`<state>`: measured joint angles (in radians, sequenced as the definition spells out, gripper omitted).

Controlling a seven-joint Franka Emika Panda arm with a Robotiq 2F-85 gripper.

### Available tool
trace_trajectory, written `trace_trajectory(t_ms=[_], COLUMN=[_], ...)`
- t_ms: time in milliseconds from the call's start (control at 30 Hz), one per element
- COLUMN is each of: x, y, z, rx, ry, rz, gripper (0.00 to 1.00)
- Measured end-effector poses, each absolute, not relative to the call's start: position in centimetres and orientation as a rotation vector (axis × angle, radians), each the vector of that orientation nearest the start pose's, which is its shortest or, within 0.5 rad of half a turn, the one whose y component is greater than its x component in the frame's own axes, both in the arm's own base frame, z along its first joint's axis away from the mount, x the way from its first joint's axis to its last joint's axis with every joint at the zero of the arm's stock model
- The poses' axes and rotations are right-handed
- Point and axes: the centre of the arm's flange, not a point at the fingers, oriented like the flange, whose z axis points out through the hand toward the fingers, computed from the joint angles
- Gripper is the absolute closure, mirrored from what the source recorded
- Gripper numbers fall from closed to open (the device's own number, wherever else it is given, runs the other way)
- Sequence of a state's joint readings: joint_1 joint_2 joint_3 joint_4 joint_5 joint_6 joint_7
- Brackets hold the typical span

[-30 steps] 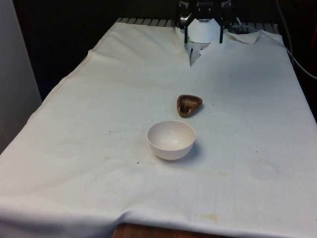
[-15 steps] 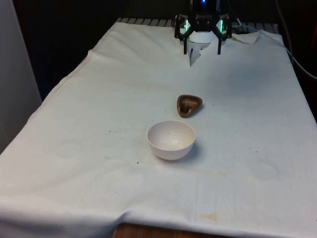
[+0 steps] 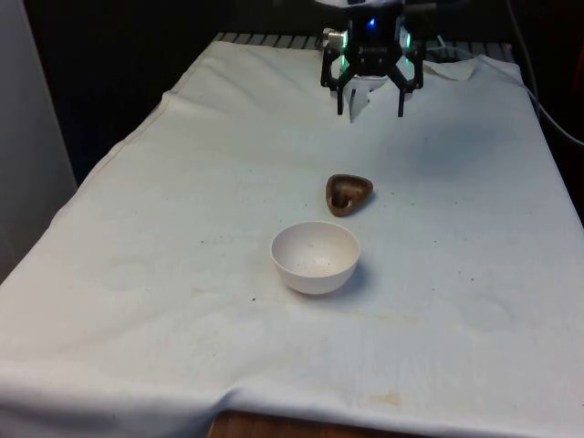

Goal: Pour the coffee beans from the cup into the bowl.

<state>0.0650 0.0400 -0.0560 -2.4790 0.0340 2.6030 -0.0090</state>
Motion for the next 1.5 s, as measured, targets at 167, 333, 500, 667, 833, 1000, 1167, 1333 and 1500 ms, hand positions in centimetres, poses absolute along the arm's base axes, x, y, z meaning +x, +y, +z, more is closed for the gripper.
trace_trajectory(t_ms=[167, 333, 500, 667, 833, 1000, 1167, 1333, 1500], x=[48.3, 48.2, 48.1, 48.1, 48.1, 48.1, 47.9, 47.4, 47.0], y=[0.3, 0.3, 0.3, 0.3, 0.3, 0.3, 0.1, -0.4, -0.7], z=[27.4, 26.9, 26.7, 26.7, 26.5, 26.0, 25.2, 24.6, 24.3], rx=[-3.123, -3.124, -3.124, -3.124, -3.125, -3.127, -3.130, -3.132, -3.132], ry=[0.055, 0.065, 0.065, 0.064, 0.057, 0.034, -0.013, -0.059, -0.108], rz=[-0.119, -0.106, -0.102, -0.102, -0.097, -0.083, -0.071, -0.068, -0.062], gripper=[0.00, 0.00, 0.00, 0.00, 0.00, 0.00, 0.00, 0.00, 0.00])
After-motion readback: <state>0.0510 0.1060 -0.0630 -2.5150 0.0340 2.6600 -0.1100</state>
